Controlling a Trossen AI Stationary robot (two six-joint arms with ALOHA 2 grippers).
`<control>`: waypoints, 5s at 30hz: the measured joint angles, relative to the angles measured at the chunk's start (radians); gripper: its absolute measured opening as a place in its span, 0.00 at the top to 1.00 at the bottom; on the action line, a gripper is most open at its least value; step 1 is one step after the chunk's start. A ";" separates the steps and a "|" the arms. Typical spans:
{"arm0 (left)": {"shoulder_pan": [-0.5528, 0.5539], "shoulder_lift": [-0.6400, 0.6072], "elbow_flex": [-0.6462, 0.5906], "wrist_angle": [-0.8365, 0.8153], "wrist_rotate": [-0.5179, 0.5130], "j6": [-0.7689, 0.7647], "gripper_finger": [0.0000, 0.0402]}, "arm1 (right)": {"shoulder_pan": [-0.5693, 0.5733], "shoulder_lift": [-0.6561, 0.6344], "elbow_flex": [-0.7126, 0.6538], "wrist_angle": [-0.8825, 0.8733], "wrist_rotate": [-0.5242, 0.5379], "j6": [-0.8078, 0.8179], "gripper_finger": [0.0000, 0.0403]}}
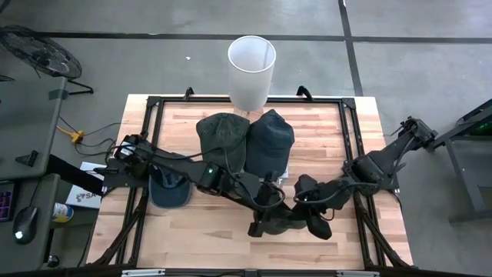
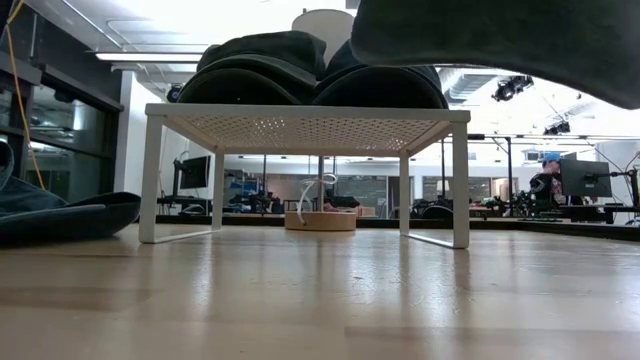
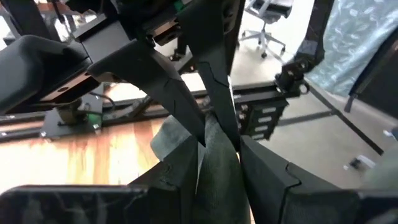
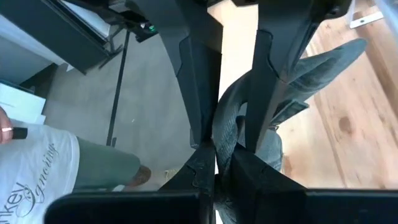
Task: Pick & Place hat
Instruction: Stack the green cap on the green cap on the shelf
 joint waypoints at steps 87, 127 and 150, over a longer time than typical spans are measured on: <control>-0.104 -0.075 0.376 -0.934 0.044 -0.092 0.76 | -0.159 0.466 0.532 -0.012 -0.196 -0.389 0.96; -0.124 -0.114 0.491 -1.045 -0.017 -0.159 1.00 | -0.118 0.280 0.532 -0.254 0.027 -0.309 0.67; -0.122 -0.401 0.499 -0.972 -0.381 -0.161 1.00 | -0.059 0.230 0.532 -0.271 0.250 -0.283 0.67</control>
